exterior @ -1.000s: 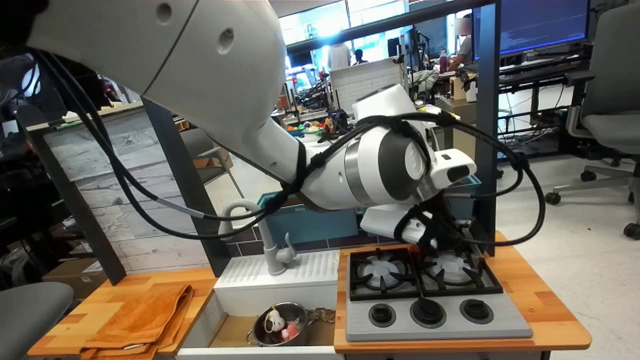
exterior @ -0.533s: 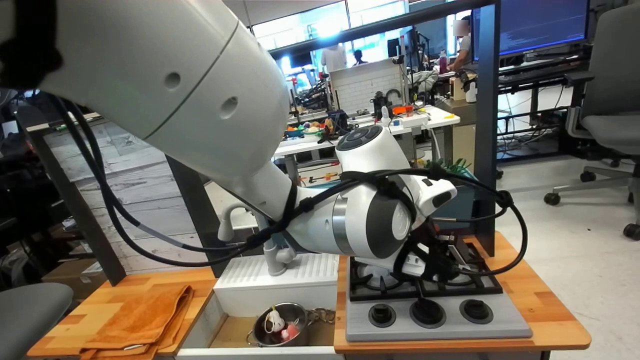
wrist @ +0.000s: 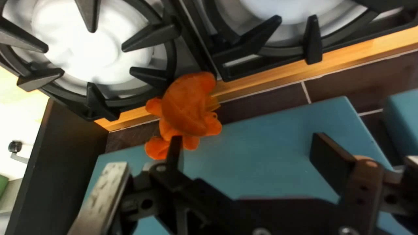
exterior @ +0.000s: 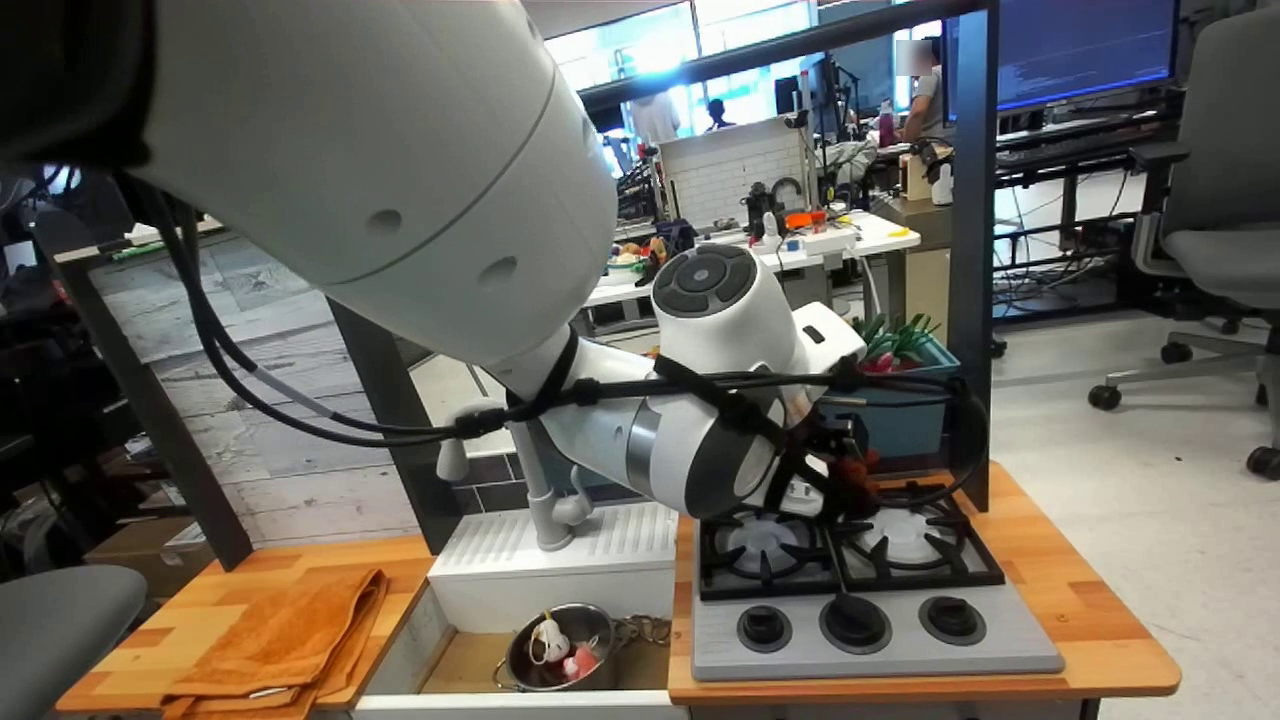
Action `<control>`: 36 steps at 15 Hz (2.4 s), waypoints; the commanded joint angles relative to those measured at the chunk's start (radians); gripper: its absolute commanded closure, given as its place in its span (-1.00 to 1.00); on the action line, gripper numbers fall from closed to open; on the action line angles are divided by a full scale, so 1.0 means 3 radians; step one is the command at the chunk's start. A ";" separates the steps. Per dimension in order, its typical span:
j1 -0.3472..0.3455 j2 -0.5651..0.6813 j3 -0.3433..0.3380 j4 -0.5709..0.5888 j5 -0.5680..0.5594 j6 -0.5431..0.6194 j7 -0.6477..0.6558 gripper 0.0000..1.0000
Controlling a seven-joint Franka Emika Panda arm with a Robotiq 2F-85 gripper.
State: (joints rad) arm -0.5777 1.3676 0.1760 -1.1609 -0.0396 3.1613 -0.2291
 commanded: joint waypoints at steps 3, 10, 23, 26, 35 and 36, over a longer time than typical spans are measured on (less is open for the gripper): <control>-0.0046 0.0252 0.0088 0.0387 -0.0020 -0.0090 -0.0008 -0.99; 0.0111 0.0431 -0.0329 0.0677 0.0115 -0.0229 0.0270 -0.50; 0.0000 0.0240 -0.0162 0.0354 -0.0008 -0.0310 0.0016 0.93; -0.0266 0.0012 0.0252 -0.0122 -0.0176 -0.0100 -0.0462 0.94; -0.1327 -0.0262 0.1350 -0.1630 -0.1174 0.0348 -0.1189 0.94; -0.1395 -0.0312 0.1375 -0.1807 -0.1253 0.0368 -0.1170 0.94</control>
State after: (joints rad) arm -0.9125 1.3412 0.5475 -1.5085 -0.3453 3.2223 -0.5671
